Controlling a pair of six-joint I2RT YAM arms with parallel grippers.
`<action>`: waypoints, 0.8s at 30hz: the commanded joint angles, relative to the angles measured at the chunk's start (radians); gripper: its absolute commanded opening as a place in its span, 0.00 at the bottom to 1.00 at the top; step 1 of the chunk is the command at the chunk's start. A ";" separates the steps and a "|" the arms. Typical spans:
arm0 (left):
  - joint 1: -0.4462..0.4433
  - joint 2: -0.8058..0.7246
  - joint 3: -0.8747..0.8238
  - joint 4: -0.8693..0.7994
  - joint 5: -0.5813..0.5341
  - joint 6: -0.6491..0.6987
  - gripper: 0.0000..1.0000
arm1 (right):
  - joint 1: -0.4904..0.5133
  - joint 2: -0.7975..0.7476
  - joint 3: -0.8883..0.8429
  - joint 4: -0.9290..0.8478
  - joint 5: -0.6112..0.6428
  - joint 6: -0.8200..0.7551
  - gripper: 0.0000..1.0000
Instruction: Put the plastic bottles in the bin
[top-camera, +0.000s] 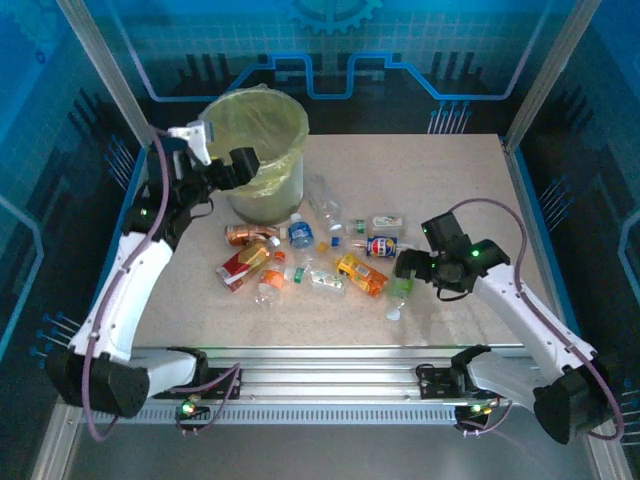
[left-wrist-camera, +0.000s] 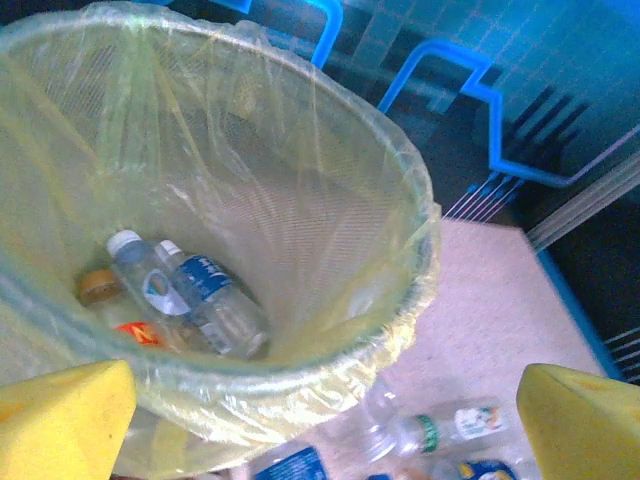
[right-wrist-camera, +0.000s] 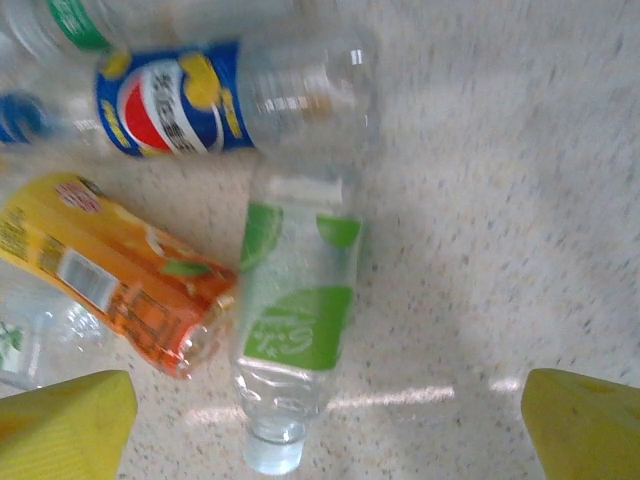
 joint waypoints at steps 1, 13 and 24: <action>-0.004 -0.056 -0.087 0.225 0.028 -0.146 0.99 | -0.014 0.015 -0.069 0.041 -0.093 0.054 1.00; -0.022 0.012 -0.141 0.360 0.145 -0.261 0.99 | -0.008 0.078 -0.162 0.163 -0.173 0.074 0.99; -0.050 0.053 -0.119 0.358 0.153 -0.264 0.99 | 0.005 0.136 -0.158 0.180 -0.177 0.063 0.98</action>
